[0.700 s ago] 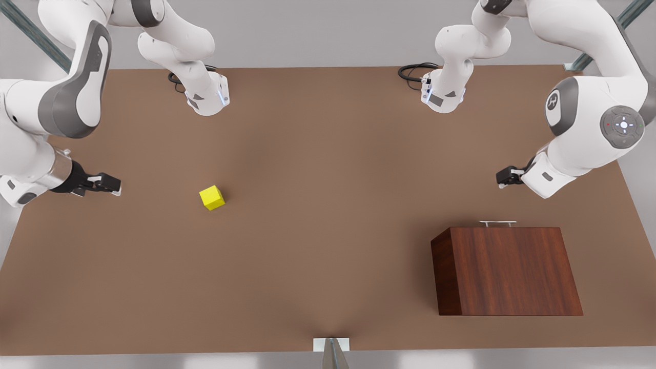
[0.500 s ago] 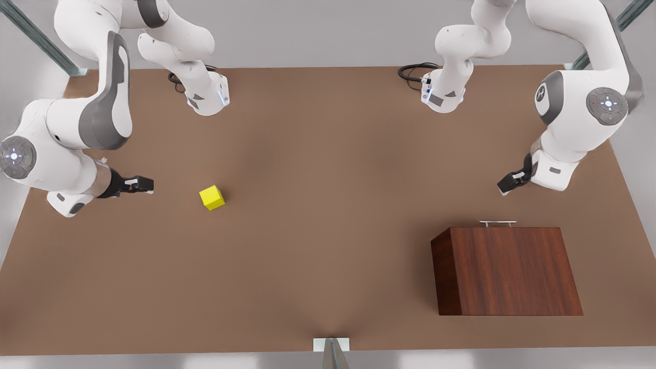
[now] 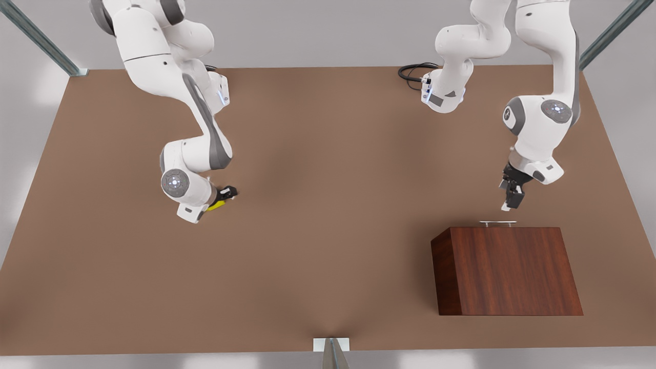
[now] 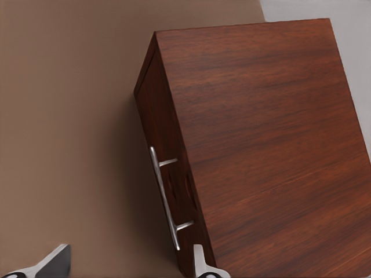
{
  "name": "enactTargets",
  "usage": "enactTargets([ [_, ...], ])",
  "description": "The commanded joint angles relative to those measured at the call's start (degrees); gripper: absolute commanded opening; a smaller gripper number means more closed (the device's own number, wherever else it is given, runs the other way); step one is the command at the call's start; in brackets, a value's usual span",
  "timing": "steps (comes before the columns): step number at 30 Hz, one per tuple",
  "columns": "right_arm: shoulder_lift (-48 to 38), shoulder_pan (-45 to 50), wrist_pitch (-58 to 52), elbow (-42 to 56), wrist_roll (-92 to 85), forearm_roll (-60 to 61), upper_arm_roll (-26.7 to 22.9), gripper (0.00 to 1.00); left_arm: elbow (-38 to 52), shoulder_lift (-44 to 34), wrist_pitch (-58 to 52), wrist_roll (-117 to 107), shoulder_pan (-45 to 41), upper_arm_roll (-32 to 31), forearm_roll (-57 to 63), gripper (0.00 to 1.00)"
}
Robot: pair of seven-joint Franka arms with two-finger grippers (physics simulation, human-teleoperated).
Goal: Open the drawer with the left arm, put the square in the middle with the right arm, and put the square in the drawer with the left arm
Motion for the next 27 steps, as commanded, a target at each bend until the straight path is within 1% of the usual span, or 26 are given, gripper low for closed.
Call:
enactTargets([
  [1,0.46,-0.19,0.56,-0.04,-0.47,0.01,0.0,1.0,0.0,0.47,0.62,-0.52,-0.07,0.0,-0.1,1.0],
  [4,2.39,-1.5,1.88,-0.13,-3.89,0.01,-0.08,1.0,0.0,3.1,2.91,-1.75,0.02,0.0,-1.86,1.0],
  [6,3.18,-1.85,8.12,-3.55,-6.7,-0.08,-0.17,1.0,0.0,4.6,4.49,-1.84,0.2,0.09,-2.64,1.0],
  [8,3.27,-3.17,8.04,-3.55,-10.57,-0.08,-0.26,1.0,0.0,6.18,6.25,-1.84,0.55,0.09,-3.79,1.0],
  [12,4.15,-3.18,8.12,-3.55,-10.58,-0.7,-0.26,1.0,0.09,9.17,8.88,-1.84,1.43,0.52,-4.67,1.0],
  [17,4.41,-3.0,8.12,-4.78,-10.57,-0.7,-0.17,1.0,0.09,11.19,10.12,-1.84,1.43,0.61,-4.93,1.0],
  [19,4.85,-3.0,13.12,-8.12,-10.66,-0.79,-0.17,1.0,0.18,11.89,10.12,-1.84,1.43,0.61,-4.93,1.0],
  [22,5.2,-3.0,17.88,-11.46,-12.42,-0.7,-0.17,1.0,0.18,12.68,10.47,-1.84,1.52,0.61,-5.11,1.0],
  [27,4.68,-2.91,17.97,-13.48,-12.42,-0.7,-0.17,1.0,0.0,12.51,9.5,-1.84,1.52,0.61,-5.9,1.0],
])
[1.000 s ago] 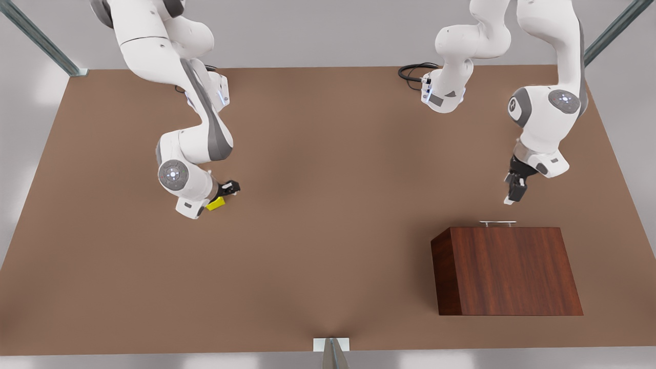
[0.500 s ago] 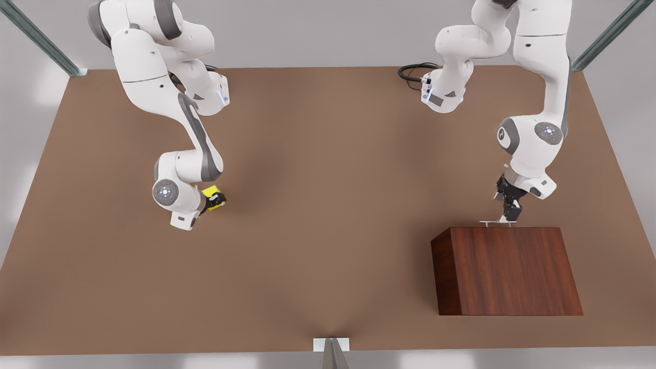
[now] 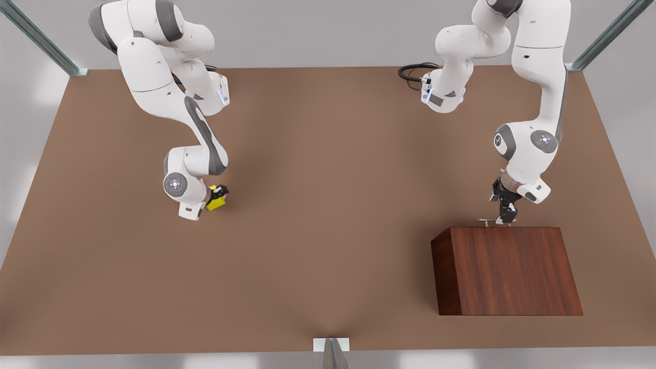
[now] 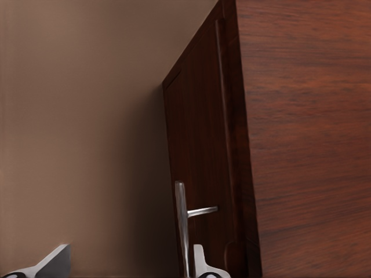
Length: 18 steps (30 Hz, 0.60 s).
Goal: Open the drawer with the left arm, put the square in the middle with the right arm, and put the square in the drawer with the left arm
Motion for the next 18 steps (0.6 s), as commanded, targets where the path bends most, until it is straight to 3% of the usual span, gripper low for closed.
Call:
enactTargets([
  [1,0.1,0.08,0.01,-0.11,0.0,0.0,0.01,1.0,-0.09,-0.11,-0.18,-0.09,0.01,0.0,-0.48,1.0],
  [5,0.1,-0.01,0.1,-0.2,-0.09,0.0,0.01,0.92,-1.4,-1.78,-2.11,-0.53,0.01,0.0,-0.57,1.0],
  [6,0.1,-0.01,0.1,-0.12,-0.09,0.0,0.01,0.8,-2.28,-2.48,-2.11,-0.53,0.01,0.0,-0.57,1.0],
  [9,-0.07,-0.01,-0.25,0.06,0.09,0.0,0.01,0.63,-4.31,-4.33,-2.2,-0.88,0.01,0.0,-0.57,1.0],
  [18,-2.1,-0.18,-1.75,0.59,0.61,0.09,0.1,0.59,-9.58,-9.69,-4.66,-0.97,-0.07,0.79,-0.83,1.0],
])
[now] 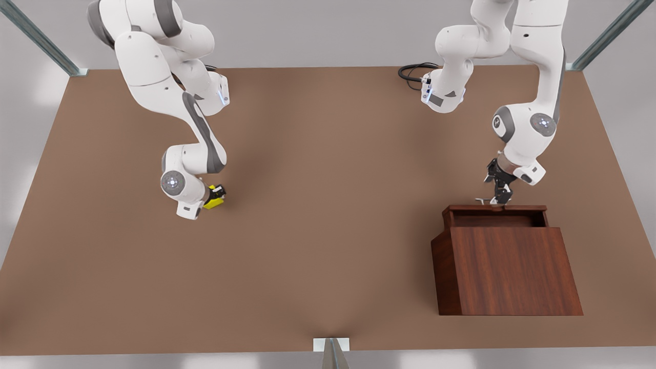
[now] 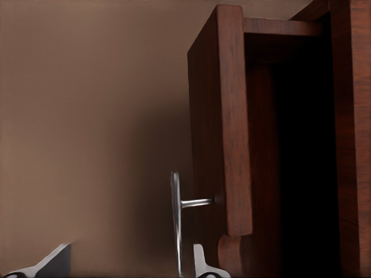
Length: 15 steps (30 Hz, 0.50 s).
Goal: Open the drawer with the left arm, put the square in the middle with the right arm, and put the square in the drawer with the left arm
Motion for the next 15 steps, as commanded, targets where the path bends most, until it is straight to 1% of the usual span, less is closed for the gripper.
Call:
enactTargets([
  [1,-0.31,0.0,-0.57,0.09,0.06,-0.09,0.0,0.59,-0.51,-0.33,-0.02,0.0,0.57,0.0,-0.04,1.0],
  [3,-2.42,0.09,-2.59,0.52,2.69,0.09,0.61,0.59,-1.65,-1.3,-0.11,-0.53,0.57,0.35,-0.04,1.0],
  [4,-3.56,0.18,-4.96,2.02,6.91,0.09,2.54,0.59,-1.83,-1.56,-0.2,-0.88,0.57,0.44,-0.04,1.0],
  [6,-4.0,0.7,-5.49,4.04,17.81,0.17,6.76,0.59,-3.15,-2.79,-0.99,-1.49,0.48,0.44,-0.04,1.0],
  [7,-3.83,1.14,-5.41,5.35,25.62,0.26,9.39,0.59,-4.46,-4.11,-1.08,-1.93,0.48,0.44,-0.04,1.0],
  [8,-2.86,1.32,-5.41,7.11,34.76,0.26,12.56,0.61,-6.66,-7.44,-1.86,-1.93,0.3,0.88,-0.04,1.0],
  [9,-0.67,2.02,-5.32,9.92,43.47,0.35,16.52,0.61,-7.02,-11.92,-7.57,-2.2,-0.13,1.49,0.05,1.0],
  [11,4.6,10.01,-5.32,18.53,59.55,0.35,16.87,0.61,-6.23,-18.43,-15.13,-2.81,-1.71,1.93,0.05,1.0],
  [12,7.42,12.65,-5.4,23.63,64.47,0.44,16.78,0.61,-3.77,-20.28,-18.47,-2.73,-2.33,1.93,0.31,1.0],
  [13,12.51,16.34,-5.32,30.58,72.21,0.44,16.78,0.61,0.89,-19.84,-21.9,-1.15,-3.03,1.85,1.02,1.0],
  [14,14.97,19.15,-5.32,33.65,76.68,0.44,16.7,0.61,3.61,-18.09,-22.0,3.31,-3.47,1.85,1.46,1.0],
  [15,19.18,22.58,-5.4,40.23,85.29,-0.18,16.52,0.61,9.31,-13.09,-22.34,13.67,-3.65,1.76,1.46,1.0],
])
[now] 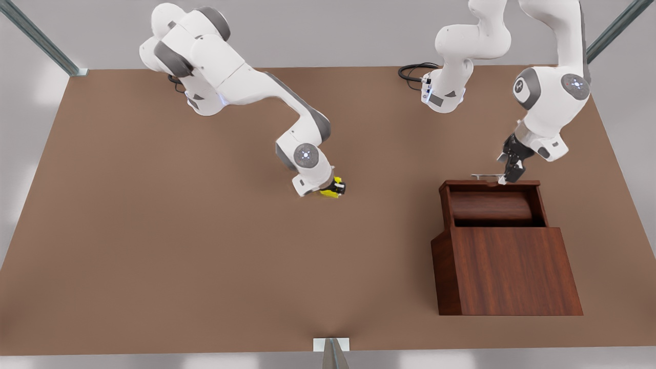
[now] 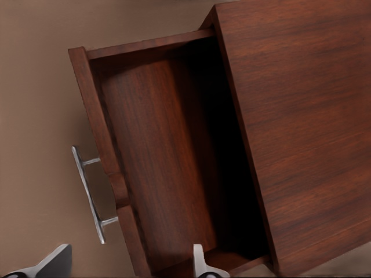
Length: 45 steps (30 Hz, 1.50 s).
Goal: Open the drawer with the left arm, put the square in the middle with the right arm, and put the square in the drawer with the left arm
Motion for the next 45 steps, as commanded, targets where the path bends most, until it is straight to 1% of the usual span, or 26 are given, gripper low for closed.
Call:
enactTargets([
  [1,1.19,0.98,-0.19,1.94,1.78,-0.24,-0.46,0.61,2.06,1.75,-0.73,3.54,0.01,0.0,0.6,1.0],
  [4,11.38,8.28,-0.11,16.09,13.12,-0.59,-3.63,0.61,19.28,13.0,-11.62,24.02,-1.74,-0.09,0.52,1.0],
  [7,14.63,11.1,-0.11,18.82,21.12,-2.52,-3.63,0.62,33.96,21.88,-22.78,40.11,-4.82,0.0,0.69,1.0],
  [8,16.04,11.53,0.69,20.05,24.64,-2.61,-3.63,0.69,39.33,25.13,-26.57,44.94,-6.49,0.0,0.78,1.0],
  [9,16.83,11.53,0.69,20.32,25.69,-2.61,-3.72,0.73,41.7,26.98,-27.89,48.11,-8.16,0.0,0.95,1.0],
  [10,16.92,11.62,0.6,19.97,26.13,-2.7,-3.72,0.93,44.69,29.09,-29.91,49.43,-9.39,0.0,0.95,1.0],
  [11,16.75,11.8,0.07,18.56,25.78,-5.07,-4.07,1.0,48.47,31.55,-32.54,49.69,-10.36,-0.09,0.95,1.0],
  [13,14.47,11.36,-0.02,14.79,25.08,-5.6,-5.21,1.0,52.86,34.62,-34.39,51.8,-11.68,-0.26,0.87,1.0],
  [17,10.25,10.92,-2.91,14.08,25.08,-4.11,-5.56,1.0,52.96,35.86,-34.04,52.95,-14.49,-0.79,0.87,1.0],
  [19,3.13,7.41,-9.5,13.2,23.15,-1.73,-6.18,1.0,52.69,35.95,-34.13,54.35,-14.84,-1.93,0.78,1.0],
  [22,-18.21,-5.59,-13.62,-5.59,-2.22,-1.91,-5.92,1.0,52.69,36.56,-33.78,54.44,-20.11,-2.72,0.78,1.0],
  [23,-22.45,-11.66,-22.5,-6.66,-12.52,-1.91,-5.92,1.0,52.52,36.74,-33.78,54.35,-23.45,-2.72,0.52,1.0],
  [24,-26.22,-17.28,-26.56,-7.89,-25.69,-2.35,-6.0,1.0,52.34,36.91,-33.34,54.09,-26.44,-2.72,0.16,1.0],
  [25,-31.5,-24.49,-26.21,-12.54,-41.78,-2.35,-6.0,1.0,51.12,37.0,-32.55,53.39,-28.99,-2.72,-0.19,1.0],
  [26,-34.84,-31.17,-29.01,-14.4,-52.77,-2.44,-6.0,1.0,47.87,36.04,-29.74,52.69,-31.36,-2.72,-1.07,1.0],
  [27,-35.46,-36.71,-34.37,-12.21,-59.64,-2.44,-6.0,1.0,40.84,32.79,-23.95,49.17,-33.99,-2.72,-1.68,1.0],
  [28,-34.5,-38.21,-41.57,-6.24,-64.74,-2.79,-7.49,1.0,34.69,30.59,-18.5,46.54,-36.02,-2.72,-1.6,1.0],
  [30,-34.67,-38.12,-44.49,-4.12,-65.8,-3.75,-10.57,1.0,26.77,28.65,-11.2,43.63,-40.24,-2.72,-1.6,1.0],
  [31,-34.76,-38.3,-44.31,-2.71,-66.06,-5.16,-10.49,1.0,23.69,28.65,-7.77,43.72,-41.64,-2.72,-1.07,1.0],
  [33,-34.41,-40.5,-44.14,-2.18,-66.41,-5.86,-10.22,1.0,20.35,29.0,-4.08,44.51,-43.4,-2.63,-0.8,1.0],
  [35,-31.06,-40.67,-44.75,3.8,-67.3,-5.51,-10.22,1.0,18.24,29.53,-2.05,44.86,-43.49,-2.64,2.27,1.0],
  [37,-30.63,-40.5,-44.67,5.38,-67.12,-5.25,-10.4,1.0,15.87,29.71,0.41,45.74,-43.49,-2.72,3.94,1.0],
  [41,-30.27,-41.02,-44.75,5.46,-66.86,-5.6,-10.66,1.0,15.08,31.38,1.2,49.07,-43.58,-2.64,6.31,1.0],
  [42,-30.89,-42.42,-44.75,5.9,-66.94,-4.55,-11.62,1.0,15.08,31.81,1.2,49.43,-43.58,-2.63,6.49,1.0],
  [43,-33.08,-43.57,-48.18,5.64,-66.77,-4.63,-12.77,1.0,15.16,32.34,1.29,51.36,-43.58,-2.46,6.49,1.0],
  [45,-32.82,-42.69,-48.62,5.9,-66.94,-5.86,-12.6,1.0,15.08,33.48,2.08,52.07,-43.58,-2.37,7.19,1.0],
])
